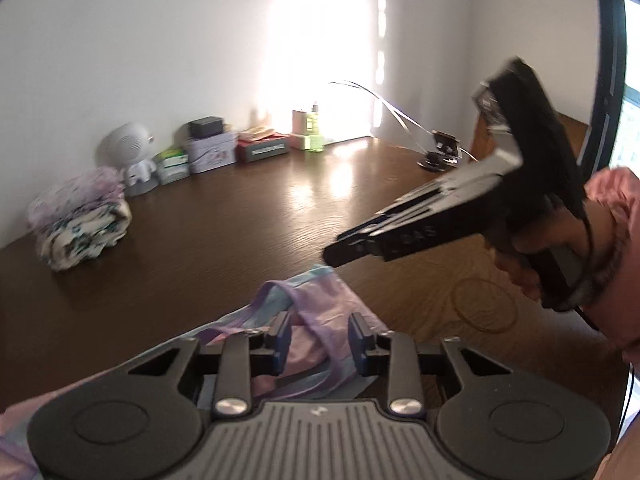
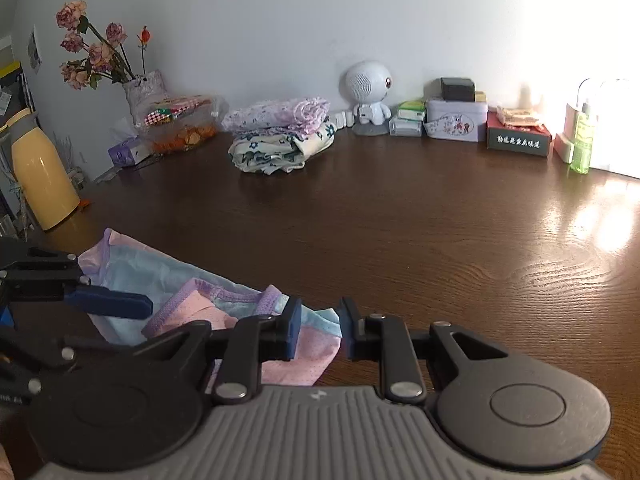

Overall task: Fold clothes
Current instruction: 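Open the right gripper and release the folded end onto the garment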

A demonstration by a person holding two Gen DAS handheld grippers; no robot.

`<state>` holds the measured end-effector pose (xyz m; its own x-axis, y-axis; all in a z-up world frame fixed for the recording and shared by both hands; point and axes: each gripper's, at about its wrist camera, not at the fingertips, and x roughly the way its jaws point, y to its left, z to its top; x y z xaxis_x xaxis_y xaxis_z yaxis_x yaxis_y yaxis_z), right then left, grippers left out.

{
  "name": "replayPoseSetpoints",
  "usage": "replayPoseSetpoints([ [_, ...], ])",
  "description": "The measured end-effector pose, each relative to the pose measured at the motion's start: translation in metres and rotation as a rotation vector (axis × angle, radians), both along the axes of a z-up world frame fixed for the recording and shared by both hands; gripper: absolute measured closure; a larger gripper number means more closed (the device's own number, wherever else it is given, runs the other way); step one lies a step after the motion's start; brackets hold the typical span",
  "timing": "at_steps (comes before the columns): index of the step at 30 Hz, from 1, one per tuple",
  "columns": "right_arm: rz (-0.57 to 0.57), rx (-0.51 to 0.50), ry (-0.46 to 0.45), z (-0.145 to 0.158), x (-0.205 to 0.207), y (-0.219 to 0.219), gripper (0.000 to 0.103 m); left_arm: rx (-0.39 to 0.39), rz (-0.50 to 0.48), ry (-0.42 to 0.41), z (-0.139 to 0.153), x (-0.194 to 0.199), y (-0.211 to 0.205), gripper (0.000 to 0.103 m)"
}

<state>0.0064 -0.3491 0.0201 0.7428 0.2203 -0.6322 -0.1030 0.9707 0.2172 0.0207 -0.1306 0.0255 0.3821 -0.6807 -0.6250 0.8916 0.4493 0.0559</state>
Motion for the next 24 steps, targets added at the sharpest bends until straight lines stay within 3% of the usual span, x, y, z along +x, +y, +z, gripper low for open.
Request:
replayPoseSetpoints([
  [5, 0.118, -0.016, 0.098, -0.006, 0.025, 0.009, 0.086, 0.100, -0.079, -0.073, -0.021, -0.007, -0.040, 0.091],
  [10, 0.162, -0.051, 0.142, -0.015, 0.041, 0.011, 0.087, 0.181, -0.080, -0.054, -0.048, -0.008, -0.051, 0.094],
  [19, 0.194, -0.001, 0.120, -0.020, 0.044, 0.005, 0.084, 0.165, -0.004, -0.039, -0.051, -0.018, -0.043, 0.098],
  [20, 0.187, 0.019, 0.107, -0.018, 0.040, 0.001, 0.081, 0.157, 0.002, -0.029, -0.049, -0.018, -0.042, 0.095],
  [22, 0.165, 0.062, 0.066, -0.010, 0.029, -0.006, 0.054, 0.132, 0.016, -0.010, -0.045, -0.019, -0.039, 0.084],
  [24, 0.122, 0.092, 0.026, -0.004, 0.016, -0.014, 0.036, 0.104, 0.036, -0.001, -0.039, -0.019, -0.036, 0.069],
])
